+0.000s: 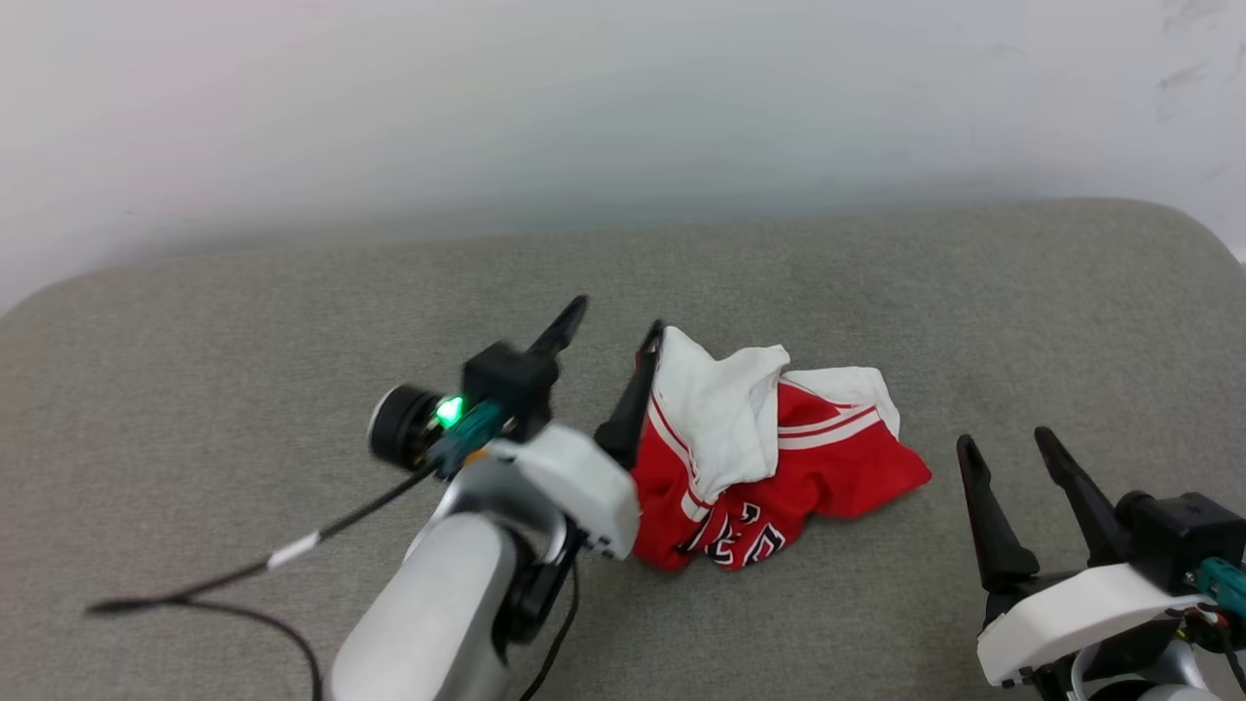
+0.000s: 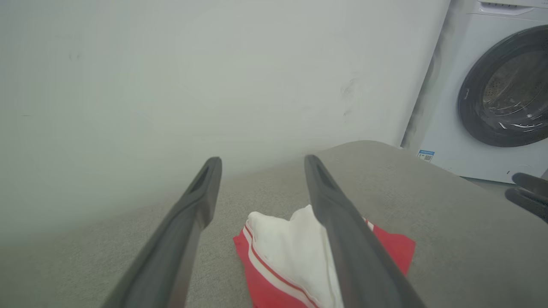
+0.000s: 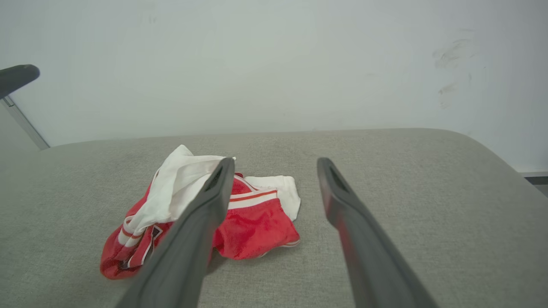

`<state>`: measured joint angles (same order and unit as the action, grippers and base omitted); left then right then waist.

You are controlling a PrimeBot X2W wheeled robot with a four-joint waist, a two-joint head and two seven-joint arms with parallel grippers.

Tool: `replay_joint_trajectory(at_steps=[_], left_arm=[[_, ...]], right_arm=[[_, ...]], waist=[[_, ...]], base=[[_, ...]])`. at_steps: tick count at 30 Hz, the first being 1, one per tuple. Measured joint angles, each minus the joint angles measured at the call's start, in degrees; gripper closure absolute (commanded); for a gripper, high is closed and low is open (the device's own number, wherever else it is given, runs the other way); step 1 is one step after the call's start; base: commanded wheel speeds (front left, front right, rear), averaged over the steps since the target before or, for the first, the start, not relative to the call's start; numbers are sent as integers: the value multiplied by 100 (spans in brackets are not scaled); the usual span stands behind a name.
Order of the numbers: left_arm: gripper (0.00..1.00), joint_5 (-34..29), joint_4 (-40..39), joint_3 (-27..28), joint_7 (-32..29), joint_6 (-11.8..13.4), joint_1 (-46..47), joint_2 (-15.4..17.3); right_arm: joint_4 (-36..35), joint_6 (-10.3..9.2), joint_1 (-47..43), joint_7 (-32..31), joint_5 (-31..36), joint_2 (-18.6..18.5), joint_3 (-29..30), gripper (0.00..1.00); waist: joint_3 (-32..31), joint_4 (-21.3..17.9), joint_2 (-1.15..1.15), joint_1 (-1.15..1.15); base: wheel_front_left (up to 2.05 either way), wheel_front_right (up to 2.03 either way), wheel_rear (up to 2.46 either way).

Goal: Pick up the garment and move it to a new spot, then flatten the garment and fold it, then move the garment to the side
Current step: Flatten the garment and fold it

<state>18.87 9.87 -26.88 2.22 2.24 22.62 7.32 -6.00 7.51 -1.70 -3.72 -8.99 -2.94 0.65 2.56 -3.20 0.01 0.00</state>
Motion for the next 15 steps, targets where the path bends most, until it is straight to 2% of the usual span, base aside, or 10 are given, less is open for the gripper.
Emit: replay_joint_trajectory(at_steps=[4, 8, 15], left_arm=[[0, 145, 456, -319, -563, -404, 670, -171], [0, 363, 1044, -719, -1372, -735, 1106, -276], [0, 751, 1957, -1187, -2615, -928, 1487, -200]], right_arm=[[10, 0, 59, 16, 8, 0, 4, 0], [58, -1, 125, 67, -7, 0, 21, 0], [186, -1, 186, 183, -121, -1, -5, 0]], waist=[[137, -142, 0, 0], [271, -326, 0, 0], [492, -649, 0, 0]], base=[[0, 0, 0], [0, 0, 0], [0, 0, 0]])
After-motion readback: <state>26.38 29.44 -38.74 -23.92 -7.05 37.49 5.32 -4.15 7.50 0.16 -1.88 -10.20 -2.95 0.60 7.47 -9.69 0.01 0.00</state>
